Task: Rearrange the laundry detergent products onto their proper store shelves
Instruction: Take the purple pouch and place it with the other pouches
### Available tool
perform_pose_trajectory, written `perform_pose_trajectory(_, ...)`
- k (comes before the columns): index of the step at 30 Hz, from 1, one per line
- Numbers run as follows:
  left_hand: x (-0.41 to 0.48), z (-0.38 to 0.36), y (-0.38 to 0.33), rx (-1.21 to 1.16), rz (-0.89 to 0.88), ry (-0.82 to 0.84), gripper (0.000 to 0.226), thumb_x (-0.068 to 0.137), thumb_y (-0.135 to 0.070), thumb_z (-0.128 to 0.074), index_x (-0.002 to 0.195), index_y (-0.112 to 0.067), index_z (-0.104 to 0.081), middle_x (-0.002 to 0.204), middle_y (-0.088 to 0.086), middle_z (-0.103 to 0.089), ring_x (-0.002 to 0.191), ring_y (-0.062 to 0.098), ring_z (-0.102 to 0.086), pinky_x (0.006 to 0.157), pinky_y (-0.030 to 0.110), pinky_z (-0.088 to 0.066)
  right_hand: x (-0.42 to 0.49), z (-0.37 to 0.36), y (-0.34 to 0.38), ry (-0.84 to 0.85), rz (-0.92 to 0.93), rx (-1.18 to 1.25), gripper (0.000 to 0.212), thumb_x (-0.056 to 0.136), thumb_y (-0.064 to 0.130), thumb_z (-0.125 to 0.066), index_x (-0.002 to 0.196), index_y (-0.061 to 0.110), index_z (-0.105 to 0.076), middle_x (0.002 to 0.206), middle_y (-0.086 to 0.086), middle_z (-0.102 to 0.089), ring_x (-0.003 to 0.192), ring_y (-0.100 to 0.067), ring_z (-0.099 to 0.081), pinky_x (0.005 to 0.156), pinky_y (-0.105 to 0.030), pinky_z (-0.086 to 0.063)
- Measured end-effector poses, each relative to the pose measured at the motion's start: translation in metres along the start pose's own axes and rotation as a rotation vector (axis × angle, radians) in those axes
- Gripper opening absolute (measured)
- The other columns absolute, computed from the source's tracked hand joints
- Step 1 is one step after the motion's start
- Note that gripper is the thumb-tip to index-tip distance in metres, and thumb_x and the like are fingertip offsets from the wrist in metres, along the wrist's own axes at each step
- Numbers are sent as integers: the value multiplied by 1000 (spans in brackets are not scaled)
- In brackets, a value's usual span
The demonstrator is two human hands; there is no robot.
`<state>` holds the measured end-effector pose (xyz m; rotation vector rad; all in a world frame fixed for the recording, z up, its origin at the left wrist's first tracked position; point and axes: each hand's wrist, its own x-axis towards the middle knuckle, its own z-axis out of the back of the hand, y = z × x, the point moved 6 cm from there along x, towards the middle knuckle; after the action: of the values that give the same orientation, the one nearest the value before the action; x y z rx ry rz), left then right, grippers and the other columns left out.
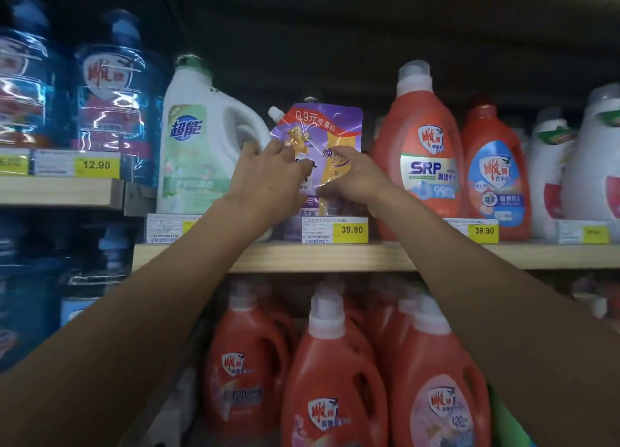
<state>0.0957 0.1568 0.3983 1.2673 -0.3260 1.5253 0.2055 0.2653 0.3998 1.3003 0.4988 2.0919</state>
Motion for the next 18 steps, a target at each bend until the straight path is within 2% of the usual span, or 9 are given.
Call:
perform_pose_trajectory(2, 1, -1, 0, -9, 1, 1, 45, 91, -47, -59, 133, -29, -57, 134, 5, -61, 131, 27, -47, 105, 48, -36, 1, -1, 0, 16, 9, -7, 96, 78, 5, -89, 159, 26, -42, 131, -8, -65, 90, -28, -73, 89, -50, -63)
perform_pose_trajectory(5, 0, -4, -3, -16, 17, 9, 46, 91, -51, -59, 132, -30, -57, 133, 4, -61, 131, 27, -47, 107, 49, -35, 0, 2, 0, 12, 43, -60, 95, 76, 5, -91, 157, 28, -46, 125, -10, -71, 96, -34, -76, 90, -48, -63)
perform_pose_trajectory(7, -1, -4, -5, -18, 28, 10, 46, 91, -53, -59, 130, -29, -59, 132, 4, -62, 130, 27, -49, 111, 51, -32, -2, 8, 1, -29, 68, -100, 92, 75, 6, -92, 154, 29, -50, 126, -9, -72, 101, -32, -75, 93, -44, -61)
perform_pose_trajectory(10, 1, 0, -9, 17, 28, 33, 47, 91, -57, -58, 125, -25, -63, 126, 5, -67, 128, 28, -54, 120, 56, -19, -7, 15, 3, -47, 98, -128, 91, 74, 5, -91, 152, 28, -51, 130, -7, -70, 114, -31, -69, 100, -43, -57)
perform_pose_trajectory(12, 3, 3, -13, 26, 30, 62, 46, 91, -59, -58, 118, -23, -67, 118, 5, -71, 122, 28, -59, 123, 55, -12, -12, 20, 3, -55, 114, -111, 89, 74, 2, -90, 151, 28, -51, 130, -9, -68, 113, -32, -69, 98, -45, -58)
perform_pose_trajectory(13, 3, 5, -15, 26, 30, 75, 45, 91, -59, -58, 115, -22, -68, 114, 5, -72, 118, 28, -62, 124, 52, -14, -15, 22, 2, -61, 119, -92, 88, 75, 1, -89, 150, 27, -51, 129, -10, -68, 108, -33, -71, 95, -47, -59)
perform_pose_trajectory(15, 2, 7, -21, 3, 43, 86, 43, 92, -57, -59, 110, -19, -68, 109, 7, -73, 109, 29, -65, 116, 45, -29, -21, 26, 1, -78, 128, -69, 88, 76, 0, -89, 150, 27, -51, 132, -10, -67, 103, -33, -72, 92, -46, -60)
perform_pose_trajectory(16, 1, 8, -24, -42, 65, 80, 41, 92, -55, -60, 109, -18, -67, 108, 8, -73, 105, 30, -66, 104, 41, -38, -22, 29, 0, -90, 137, -67, 87, 76, 0, -89, 150, 27, -51, 137, -7, -64, 107, -31, -70, 94, -42, -59)
perform_pose_trajectory(18, 1, 7, -27, -232, 134, 69, 40, 92, -50, -64, 114, -17, -62, 111, 11, -70, 104, 34, -64, 79, 36, -40, -24, 38, -4, -105, 152, -51, 85, 75, 1, -89, 149, 25, -54, 146, -1, -59, 120, -25, -64, 101, -36, -54)
